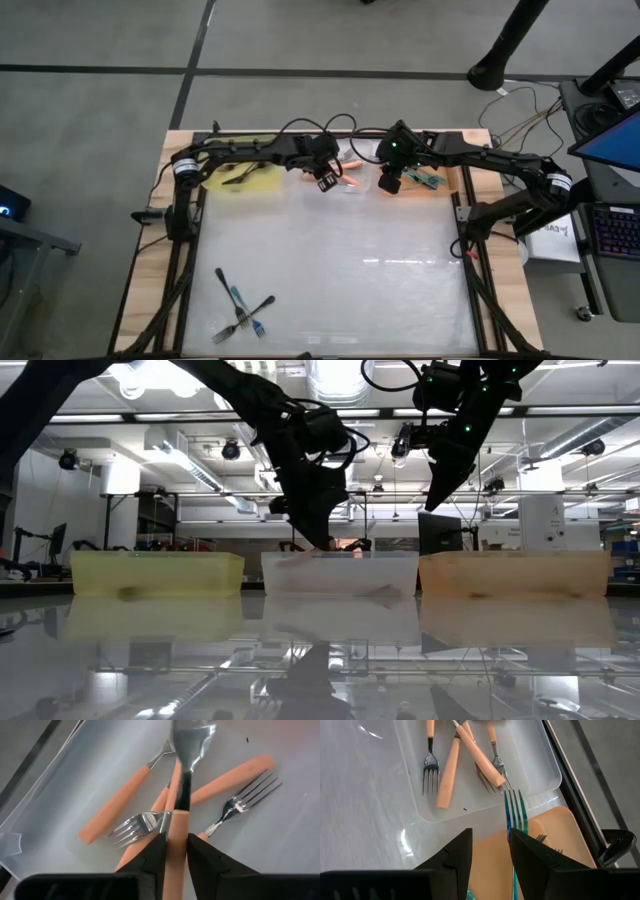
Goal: Sort silverware by color (type)
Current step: Put the orange fork into the transparent bin, then put the black fork into the yellow bin
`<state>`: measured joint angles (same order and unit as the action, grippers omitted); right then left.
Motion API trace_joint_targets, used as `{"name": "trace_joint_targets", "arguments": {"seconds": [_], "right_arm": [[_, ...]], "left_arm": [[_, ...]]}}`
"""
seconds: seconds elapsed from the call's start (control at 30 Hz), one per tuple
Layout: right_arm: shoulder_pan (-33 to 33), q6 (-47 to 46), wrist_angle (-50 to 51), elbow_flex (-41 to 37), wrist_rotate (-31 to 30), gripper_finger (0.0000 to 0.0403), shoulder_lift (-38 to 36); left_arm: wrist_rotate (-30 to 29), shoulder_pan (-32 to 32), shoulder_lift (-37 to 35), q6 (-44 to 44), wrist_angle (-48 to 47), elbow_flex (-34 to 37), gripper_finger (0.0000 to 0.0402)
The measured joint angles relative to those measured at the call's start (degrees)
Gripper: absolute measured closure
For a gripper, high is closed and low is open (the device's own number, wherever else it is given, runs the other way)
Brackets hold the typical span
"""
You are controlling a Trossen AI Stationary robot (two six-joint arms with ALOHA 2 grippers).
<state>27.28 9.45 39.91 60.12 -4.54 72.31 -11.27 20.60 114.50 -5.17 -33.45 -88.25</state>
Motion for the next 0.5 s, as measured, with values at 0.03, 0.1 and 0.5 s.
{"name": "trace_joint_targets", "arguments": {"seconds": [0.03, 0.1, 0.5], "right_arm": [[-0.01, 0.01, 0.01, 0.0, 0.01, 0.0282, 0.0], [-0.01, 0.01, -0.01, 0.0, -0.01, 0.0282, 0.0], [0.0, 0.01, 0.01, 0.0, -0.01, 0.0282, 0.0]], "left_arm": [[0.0, 0.02, 0.0, 0.02, -0.04, 0.0, 0.0337], [-0.02, 0.04, 0.0, 0.08, -0.12, 0.0, 0.0321], [0.34, -0.02, -0.3, 0.87, -1.1, -0.02, 0.0259]]}}
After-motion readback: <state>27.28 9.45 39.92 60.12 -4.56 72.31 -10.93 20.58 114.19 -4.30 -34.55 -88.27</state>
